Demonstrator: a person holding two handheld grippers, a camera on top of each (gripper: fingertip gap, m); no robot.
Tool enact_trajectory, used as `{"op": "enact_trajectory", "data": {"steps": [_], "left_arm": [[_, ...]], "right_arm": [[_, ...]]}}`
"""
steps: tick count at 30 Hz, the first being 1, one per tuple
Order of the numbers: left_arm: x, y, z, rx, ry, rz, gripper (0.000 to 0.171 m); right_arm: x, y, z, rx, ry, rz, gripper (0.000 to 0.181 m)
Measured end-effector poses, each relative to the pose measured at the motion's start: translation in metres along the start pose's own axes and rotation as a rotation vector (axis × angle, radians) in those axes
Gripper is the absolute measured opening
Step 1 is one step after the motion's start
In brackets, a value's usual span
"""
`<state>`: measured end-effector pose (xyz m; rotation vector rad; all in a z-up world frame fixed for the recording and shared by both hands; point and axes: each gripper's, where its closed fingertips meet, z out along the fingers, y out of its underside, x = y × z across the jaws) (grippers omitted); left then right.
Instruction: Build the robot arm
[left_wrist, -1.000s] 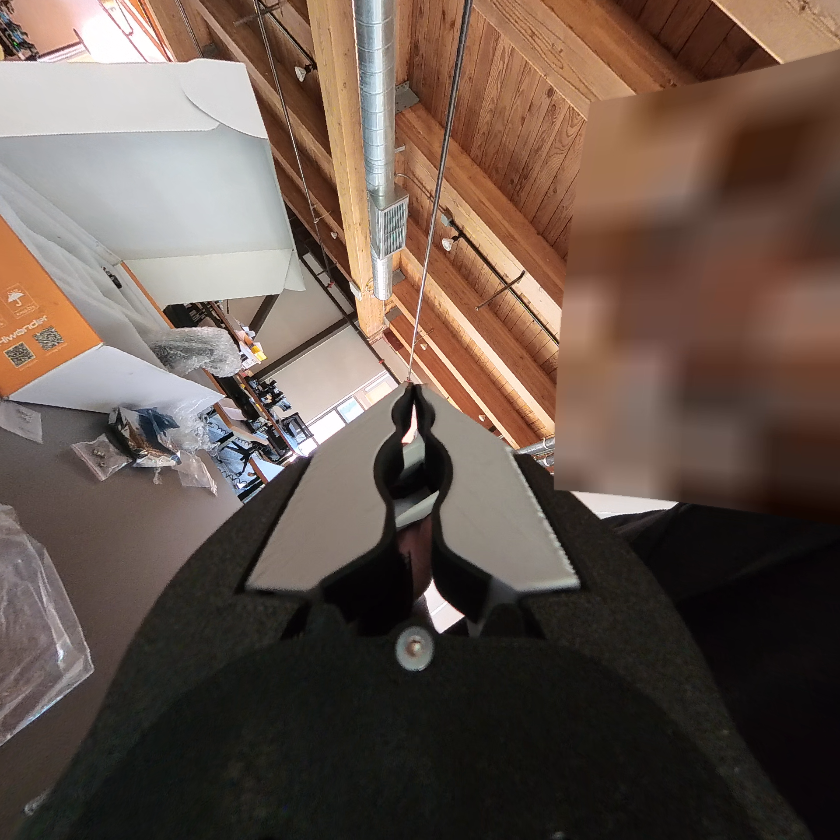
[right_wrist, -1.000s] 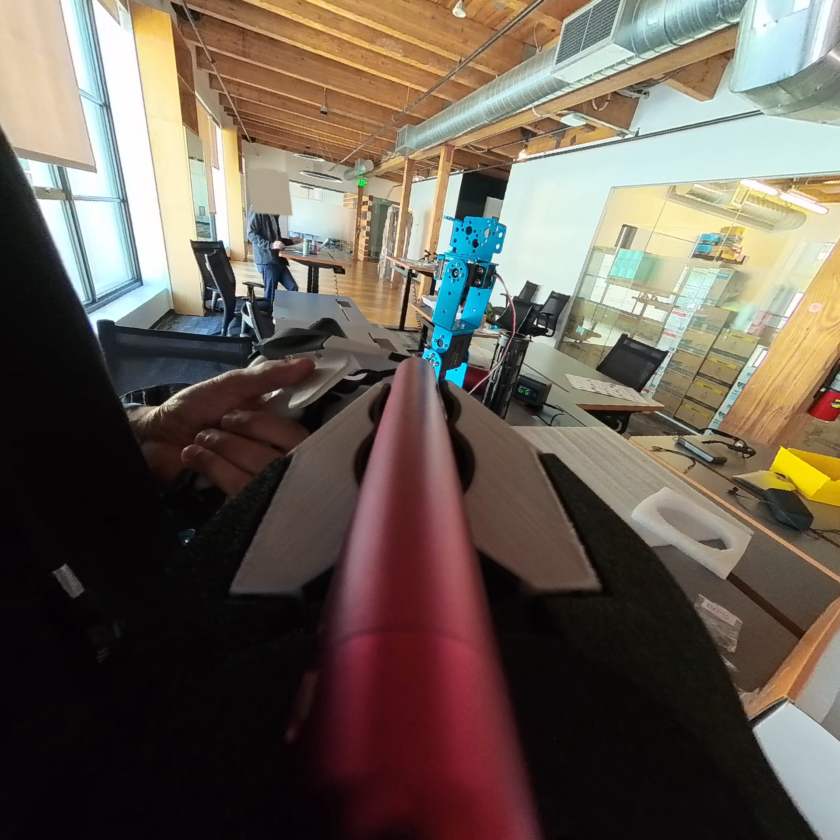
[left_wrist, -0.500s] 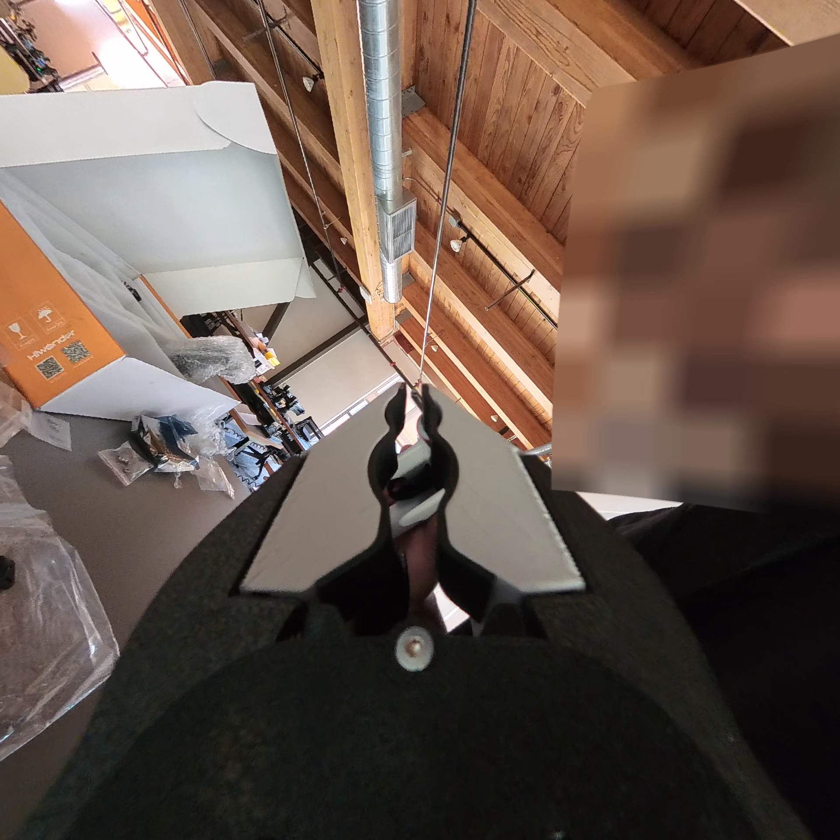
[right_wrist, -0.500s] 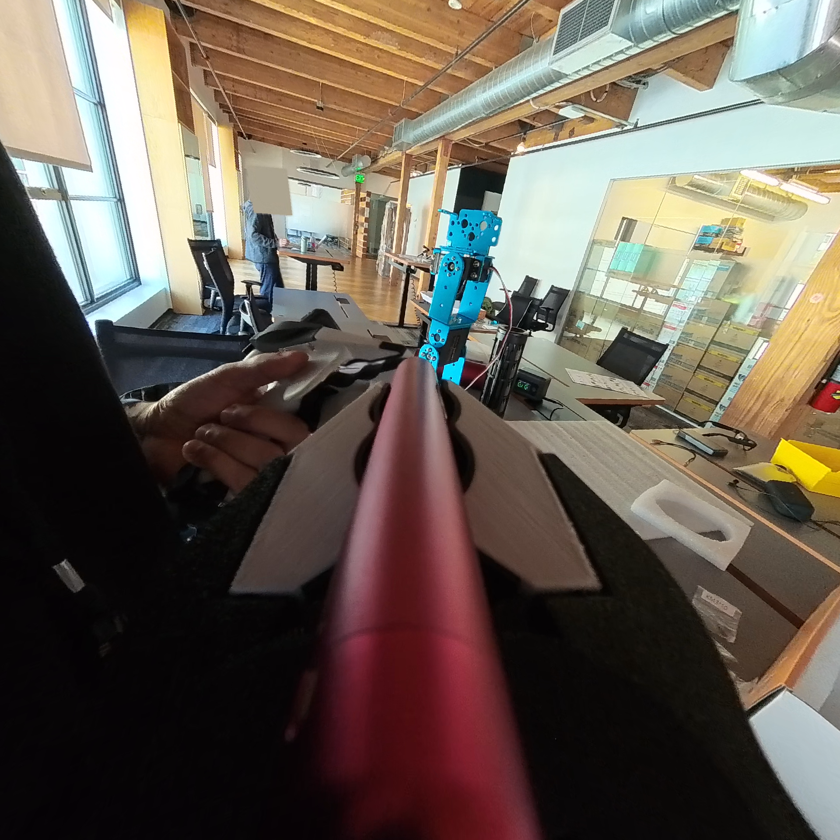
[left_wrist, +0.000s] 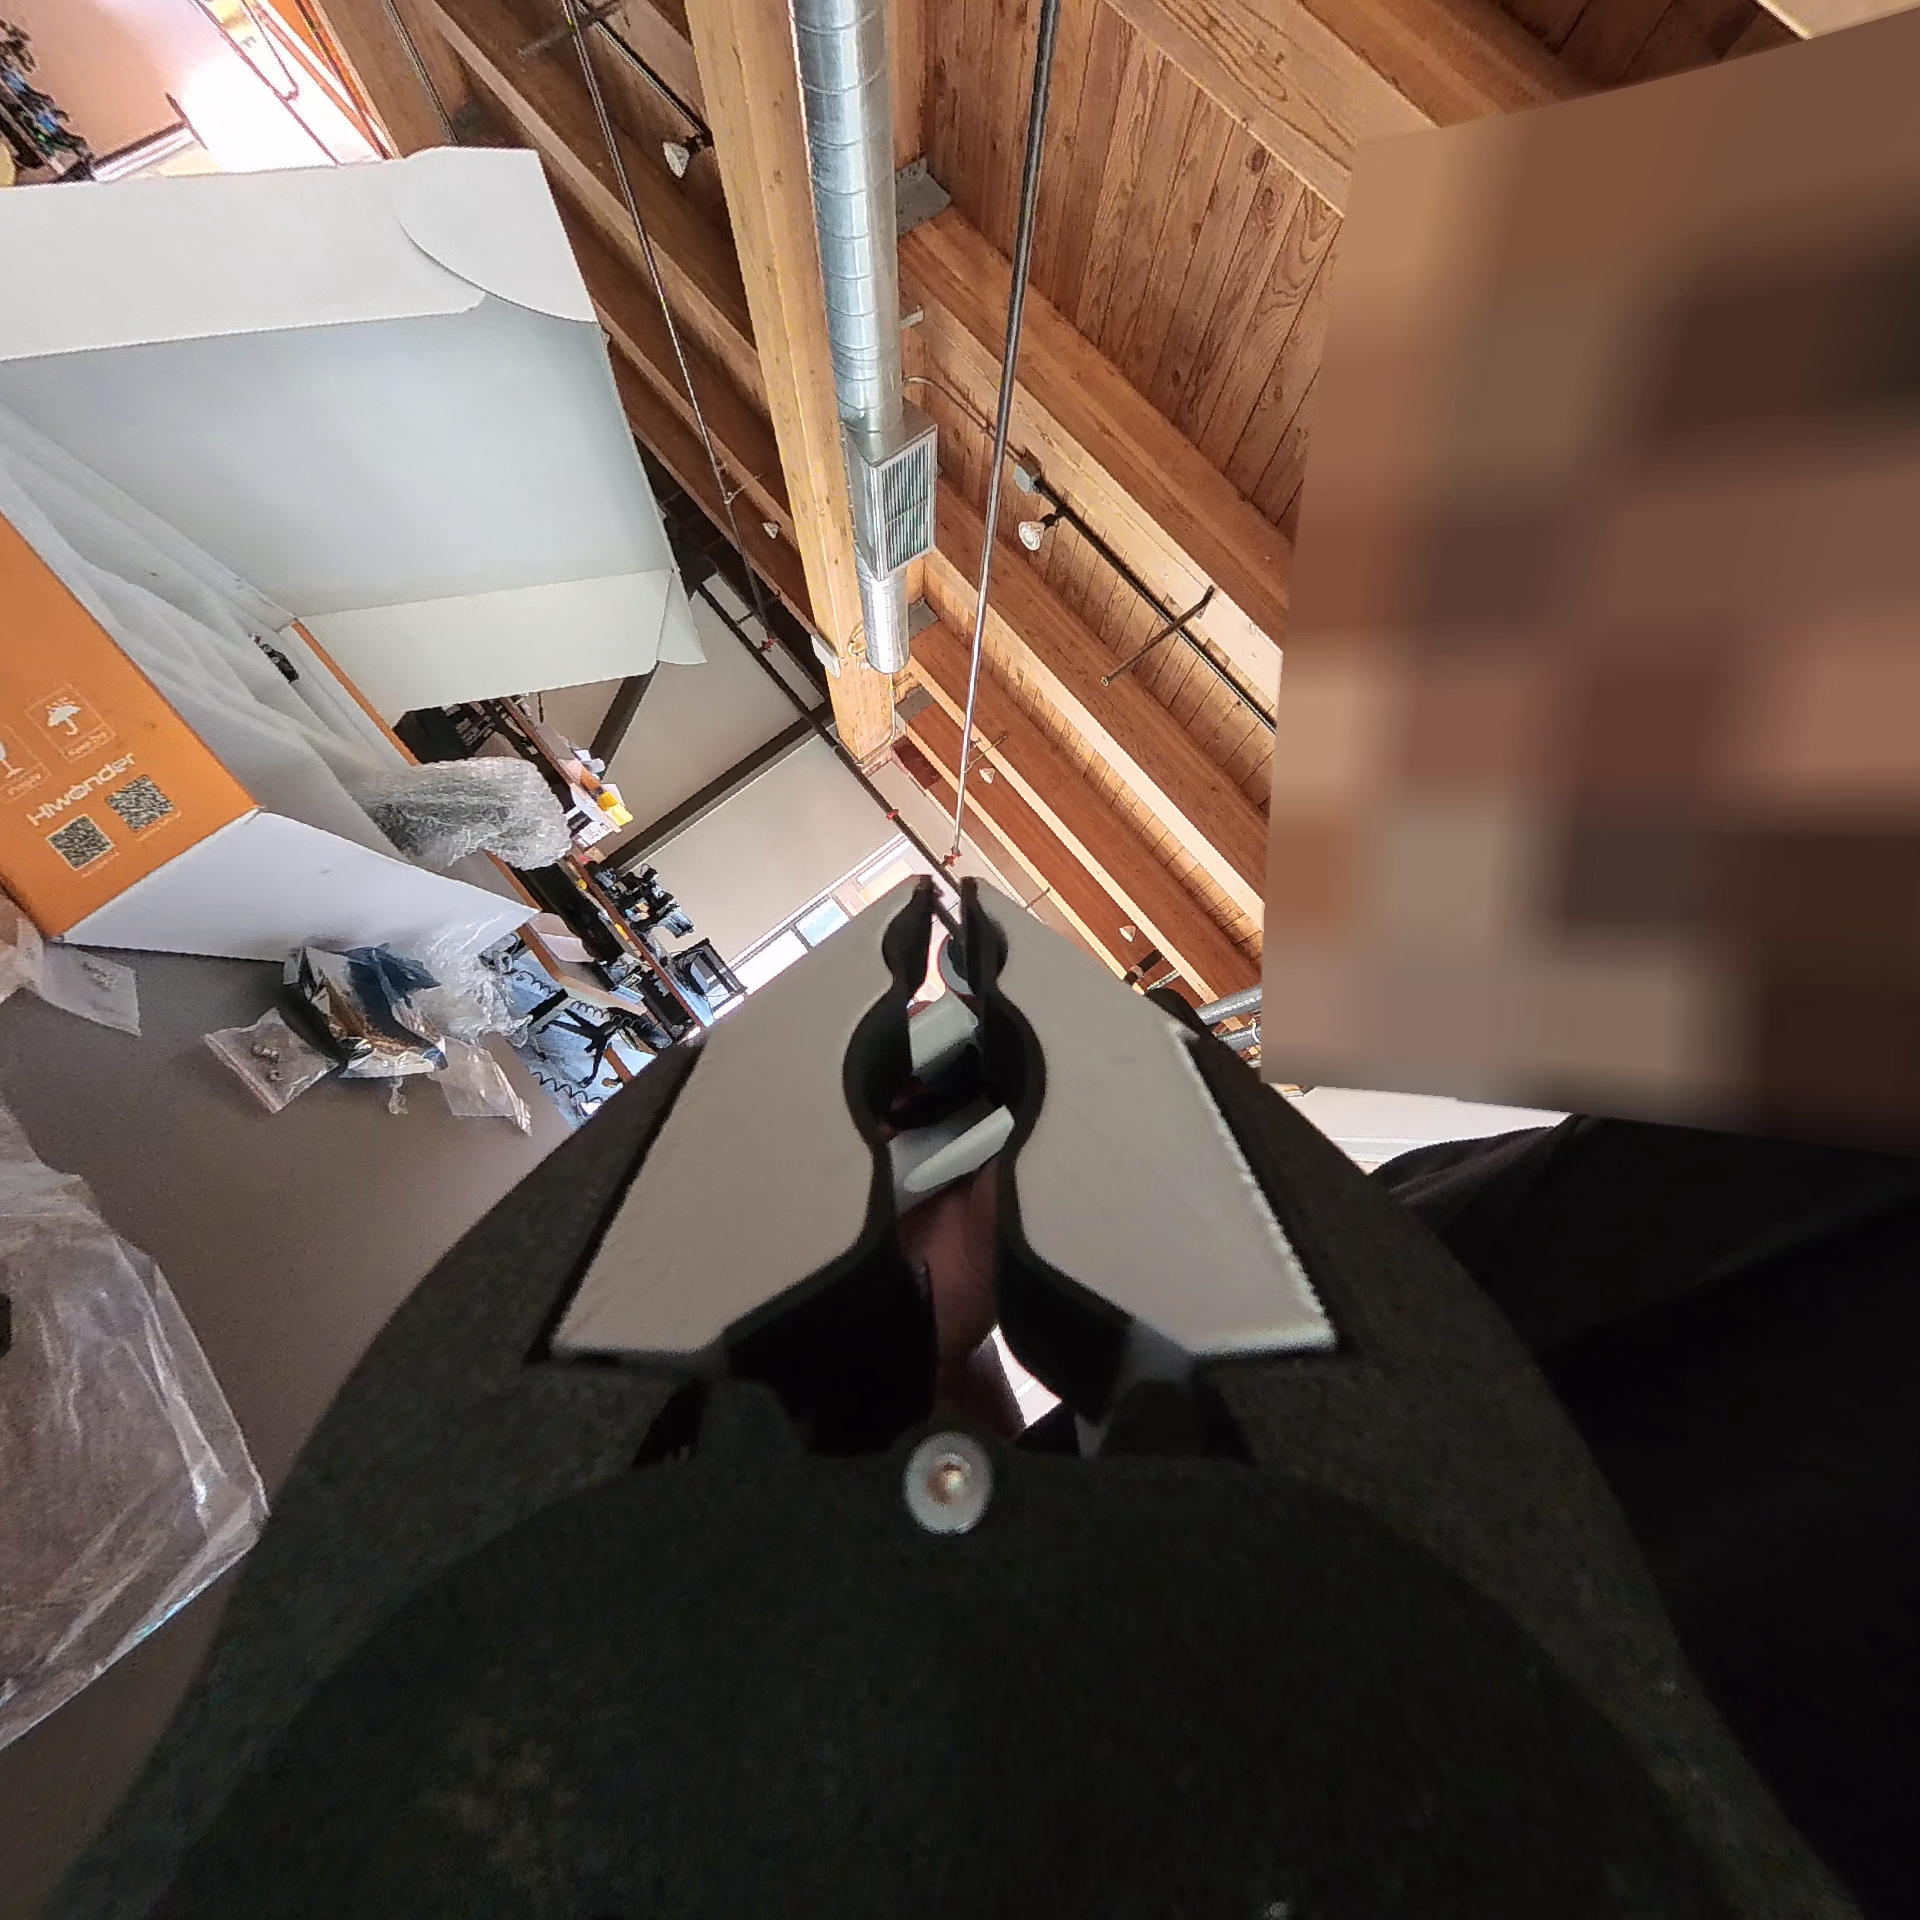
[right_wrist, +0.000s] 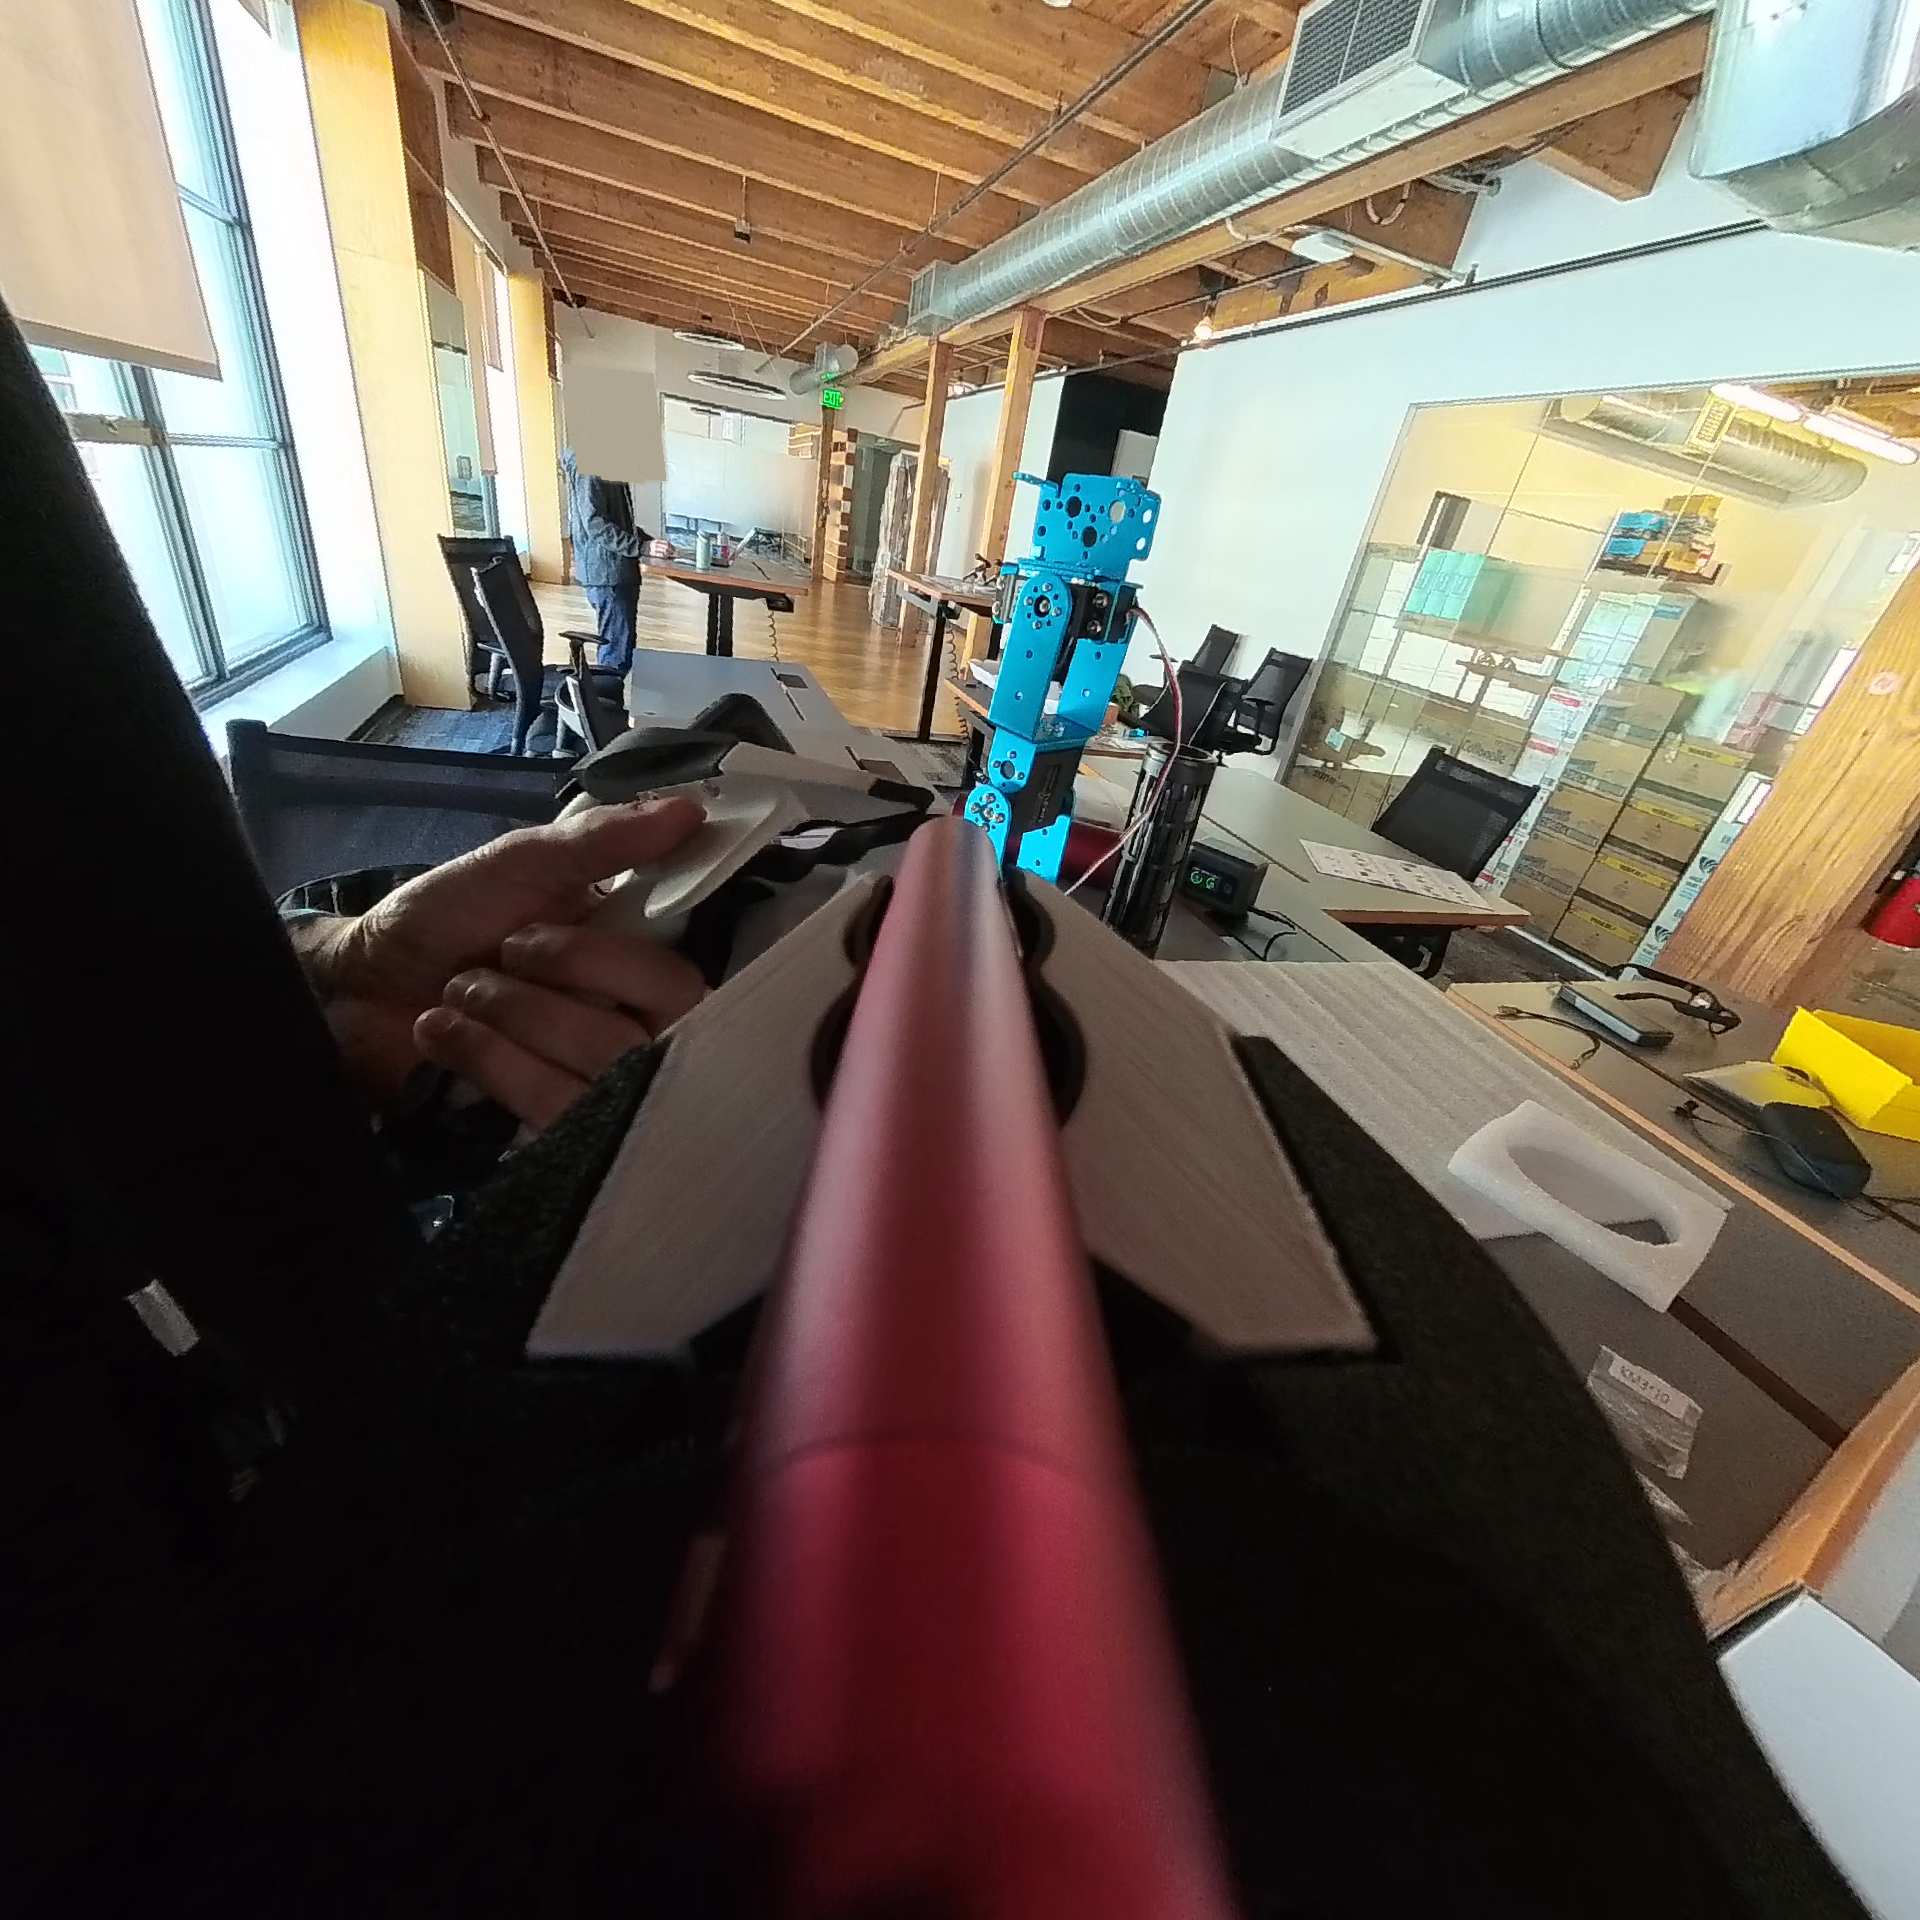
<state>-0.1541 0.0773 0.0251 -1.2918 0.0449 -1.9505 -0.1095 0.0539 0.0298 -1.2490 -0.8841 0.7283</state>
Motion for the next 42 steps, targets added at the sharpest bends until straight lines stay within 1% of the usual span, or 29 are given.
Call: {"op": "enact_trajectory", "data": {"steps": [11,16,19,24,30,37,42], "left_arm": [[-0.0029,-0.0021,-0.0014,0.009,-0.008,-0.004,0.000],[-0.0044,-0.0001,-0.0031,0.000,-0.010,0.016,0.008],[-0.0053,0.0022,-0.0034,-0.007,-0.012,0.019,0.008],[-0.0029,0.0027,-0.0023,-0.009,-0.002,0.017,0.007],[-0.0001,0.0036,-0.0010,-0.015,0.002,0.027,0.001],[-0.0008,0.0029,-0.0014,-0.012,0.002,0.022,0.000],[-0.0009,0.0027,-0.0015,-0.011,0.003,0.021,0.000]], "right_arm": [[-0.0008,-0.0003,0.0009,0.003,-0.004,-0.001,0.024],[-0.0001,-0.0006,0.0006,0.002,-0.001,-0.002,0.024],[-0.0002,-0.0011,0.0007,0.004,-0.003,-0.001,0.024],[-0.0009,-0.0011,0.0013,0.005,-0.005,-0.003,0.024],[-0.0020,-0.0016,0.0017,0.006,-0.009,-0.003,0.024],[-0.0010,-0.0032,-0.0001,0.010,-0.005,-0.001,0.022],[-0.0018,-0.0044,-0.0012,0.012,-0.015,0.003,0.024]]}}
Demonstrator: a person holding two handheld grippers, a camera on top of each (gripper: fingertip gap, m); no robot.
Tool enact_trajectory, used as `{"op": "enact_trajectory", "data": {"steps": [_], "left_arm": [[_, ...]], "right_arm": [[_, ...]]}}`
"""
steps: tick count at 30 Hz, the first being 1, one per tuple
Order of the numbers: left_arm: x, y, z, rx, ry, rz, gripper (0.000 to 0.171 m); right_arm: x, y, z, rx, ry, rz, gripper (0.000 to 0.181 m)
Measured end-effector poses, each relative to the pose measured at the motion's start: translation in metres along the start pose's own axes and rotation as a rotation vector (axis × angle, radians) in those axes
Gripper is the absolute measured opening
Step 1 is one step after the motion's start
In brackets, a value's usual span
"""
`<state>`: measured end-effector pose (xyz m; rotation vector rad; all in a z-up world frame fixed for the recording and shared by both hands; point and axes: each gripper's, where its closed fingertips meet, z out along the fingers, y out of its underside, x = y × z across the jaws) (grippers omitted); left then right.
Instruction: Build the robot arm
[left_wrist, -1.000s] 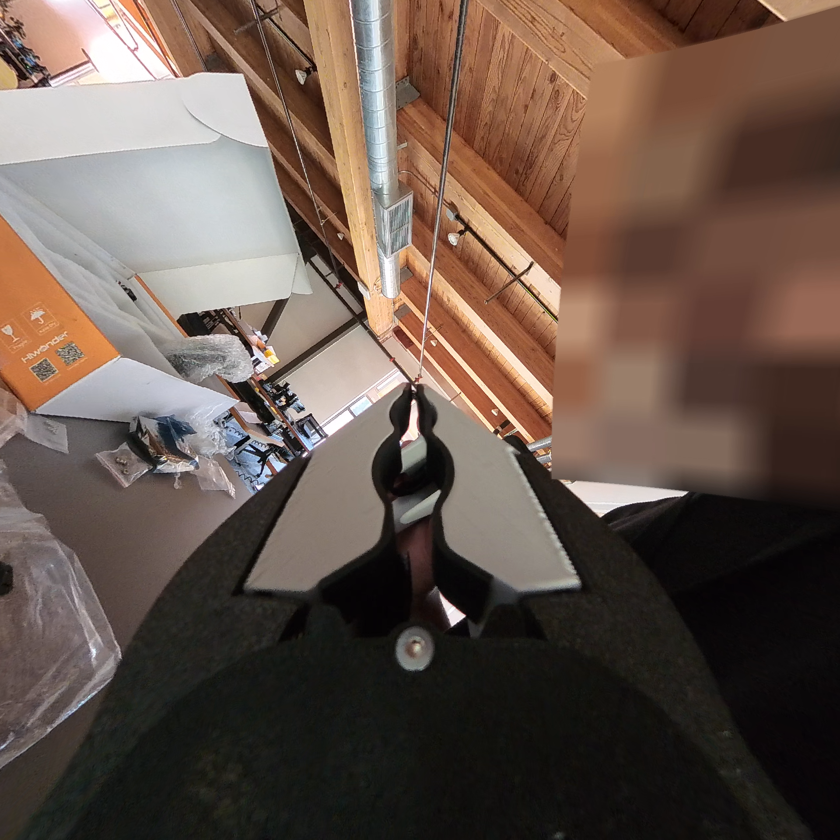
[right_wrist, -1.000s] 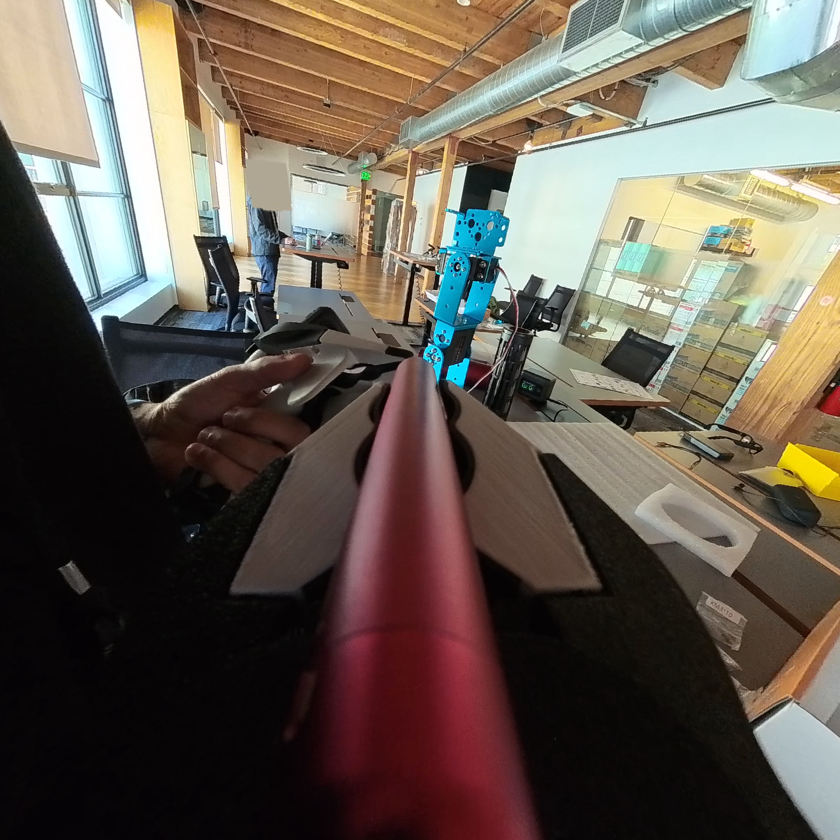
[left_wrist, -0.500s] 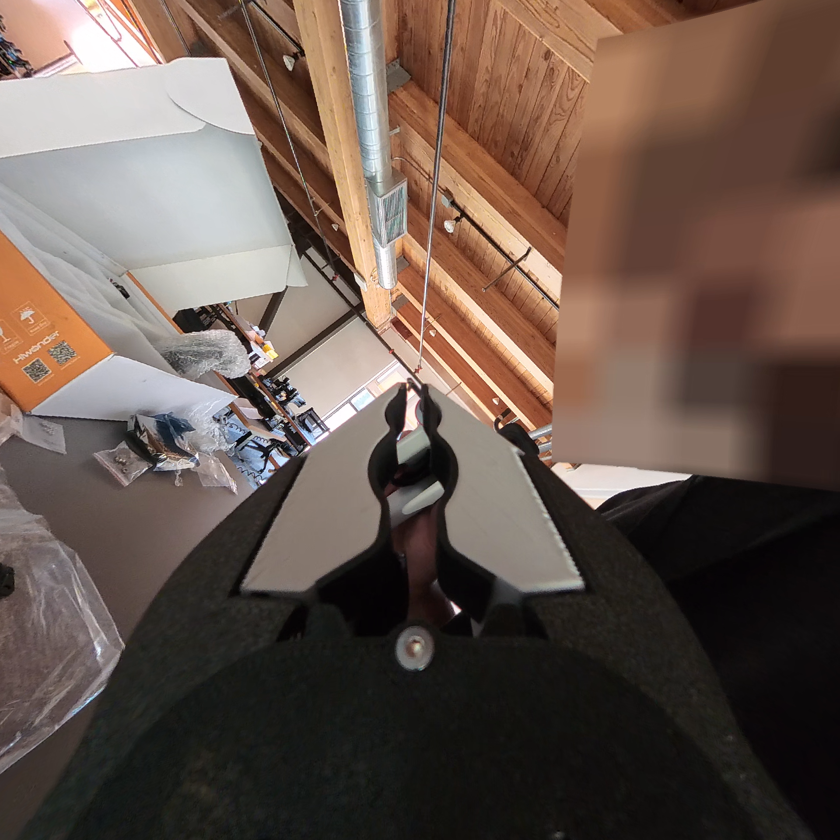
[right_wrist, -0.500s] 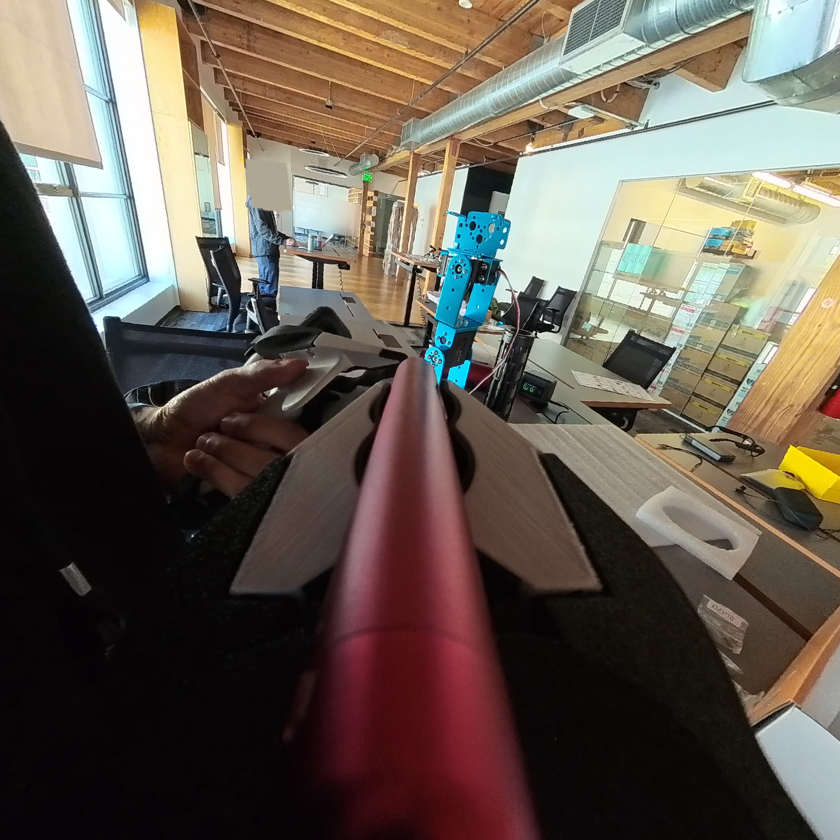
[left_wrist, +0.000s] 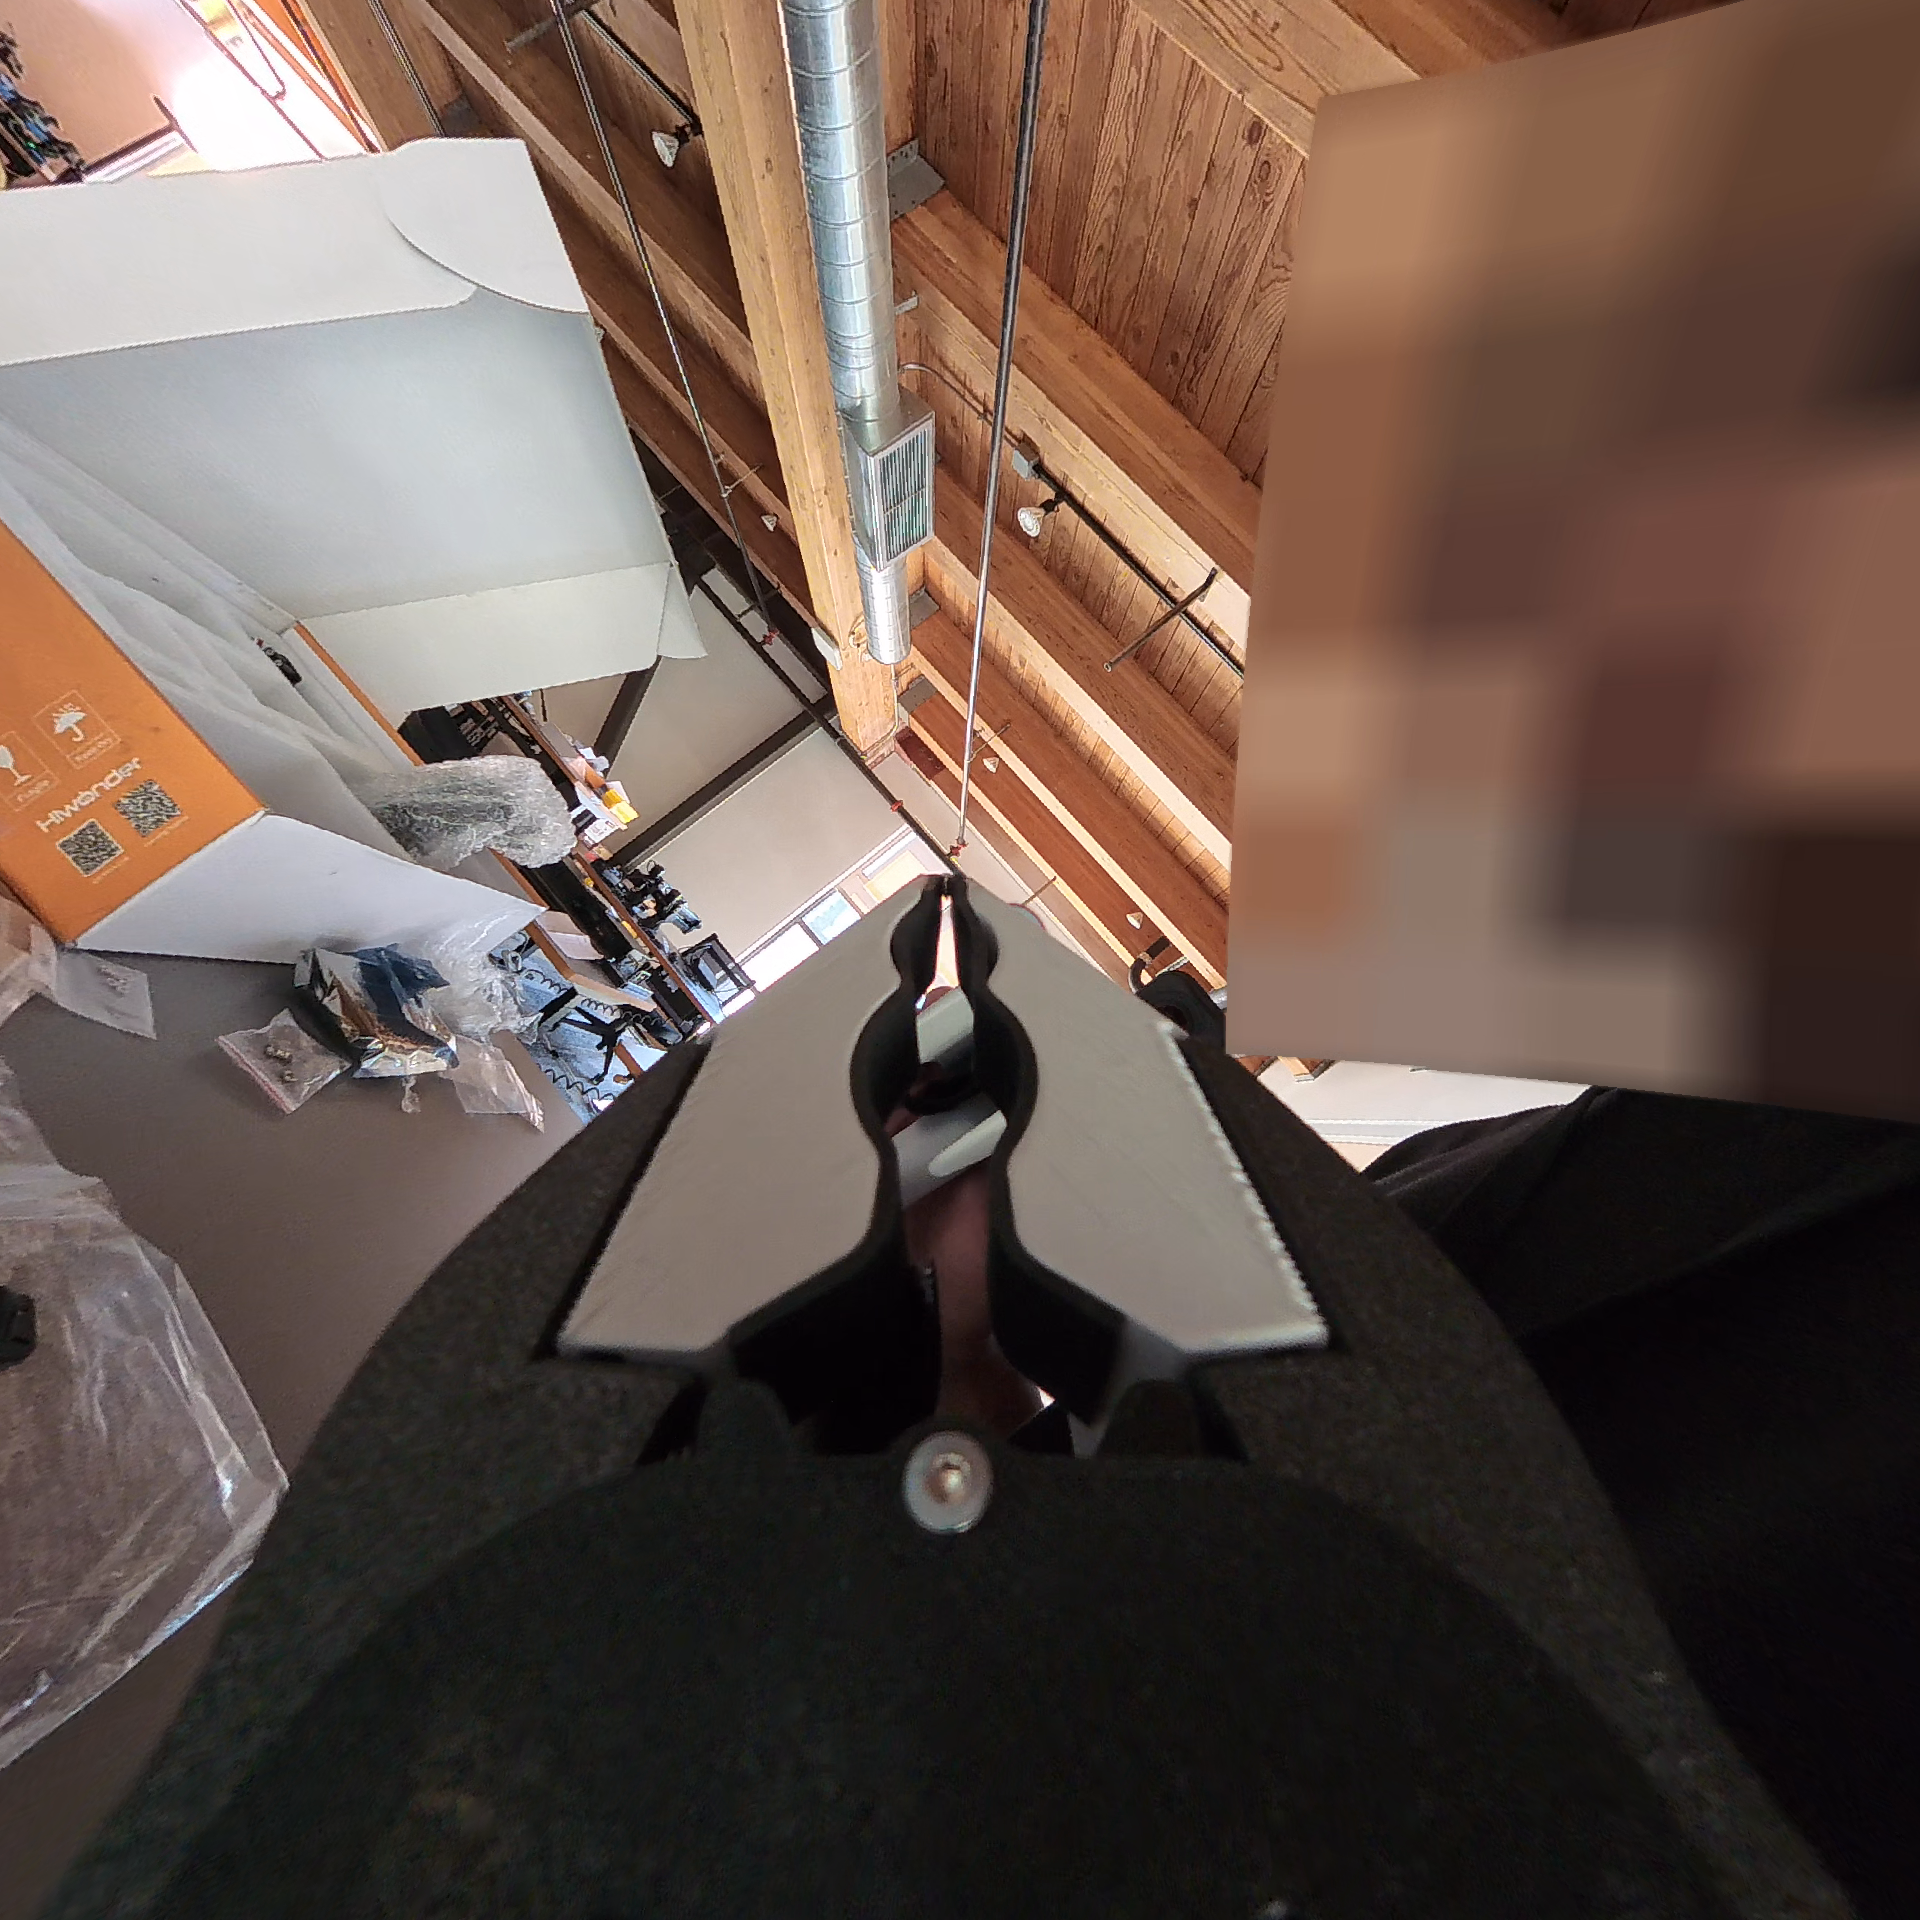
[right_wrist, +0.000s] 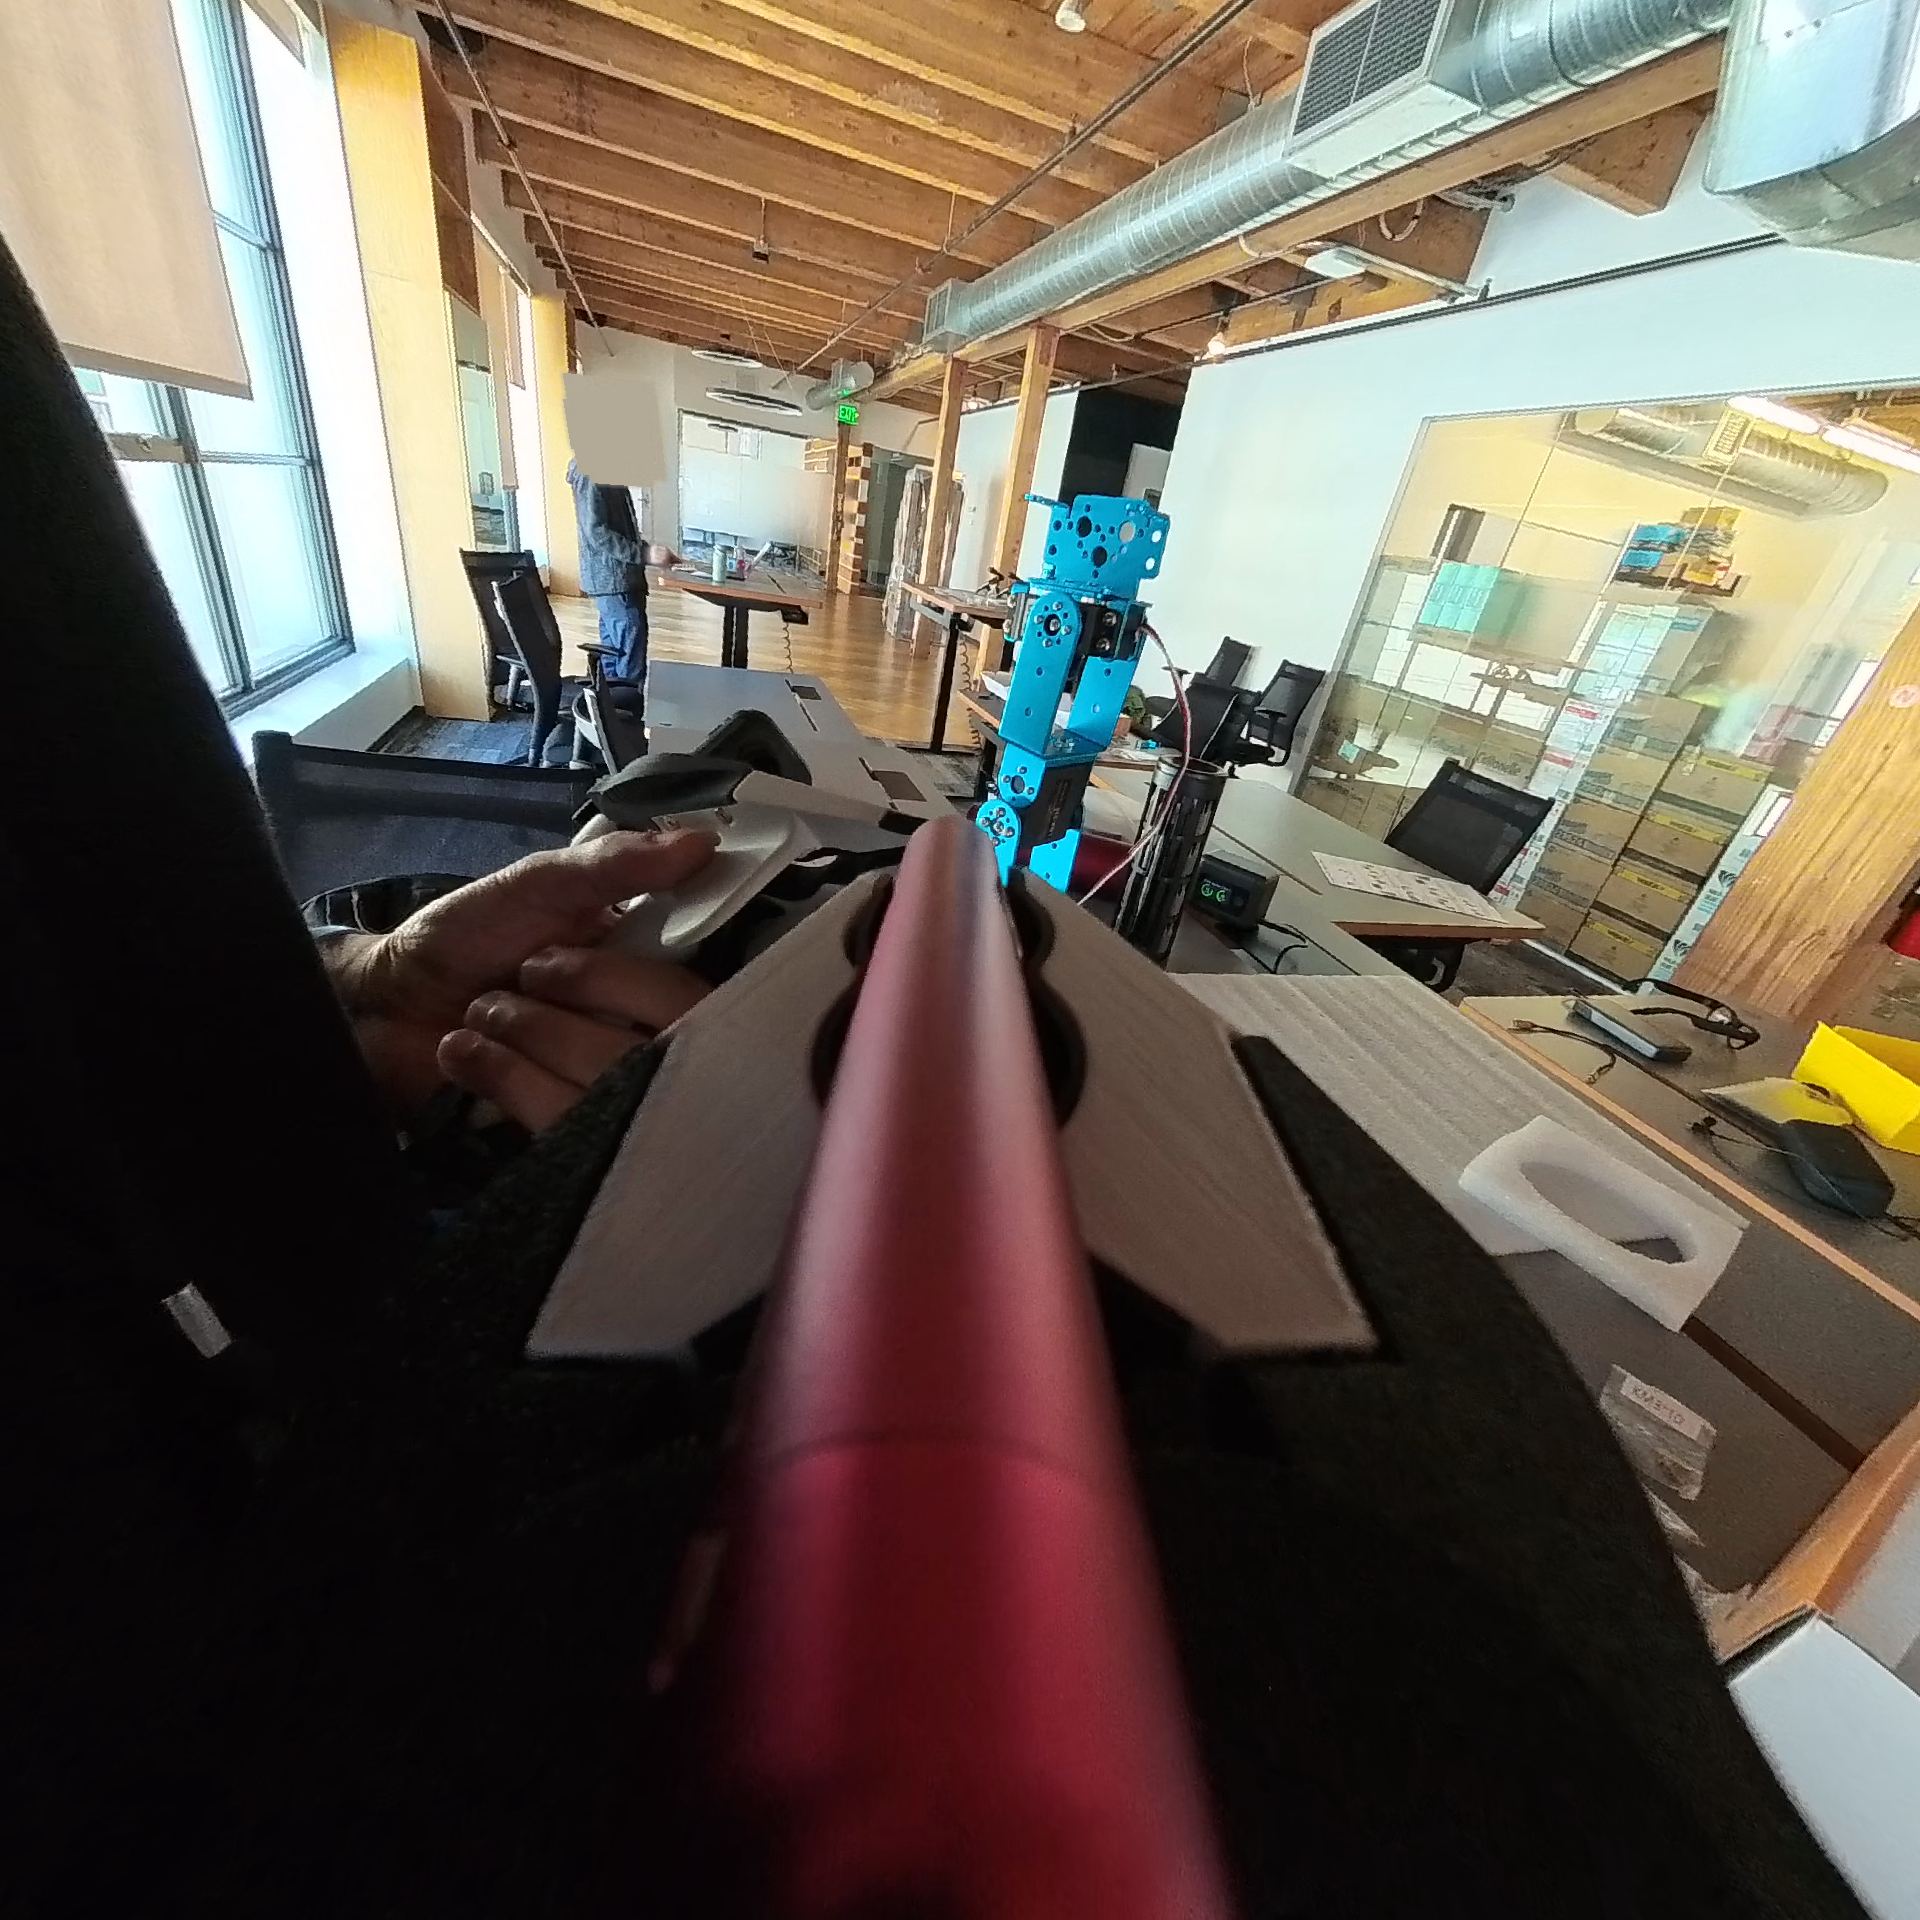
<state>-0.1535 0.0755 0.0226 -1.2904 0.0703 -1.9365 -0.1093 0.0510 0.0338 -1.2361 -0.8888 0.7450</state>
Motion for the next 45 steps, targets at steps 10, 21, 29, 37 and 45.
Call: {"op": "enact_trajectory", "data": {"steps": [10,21,29,37,45], "left_arm": [[-0.001,0.000,0.000,-0.001,-0.002,-0.002,0.000],[0.000,0.000,-0.002,-0.019,0.020,0.014,0.000],[0.007,0.004,0.000,-0.086,0.061,0.030,0.000],[0.005,0.011,-0.006,-0.119,0.071,0.050,0.000],[0.011,0.016,-0.003,-0.171,0.105,0.076,0.000]], "right_arm": [[-0.001,0.002,0.000,-0.008,-0.005,-0.004,0.022],[-0.002,0.002,-0.001,-0.003,-0.036,0.037,0.024],[-0.012,0.011,0.000,-0.028,-0.092,0.073,0.025],[-0.004,0.003,-0.013,0.038,-0.092,0.159,0.024],[-0.008,0.000,-0.013,0.046,-0.115,0.166,0.024]]}}
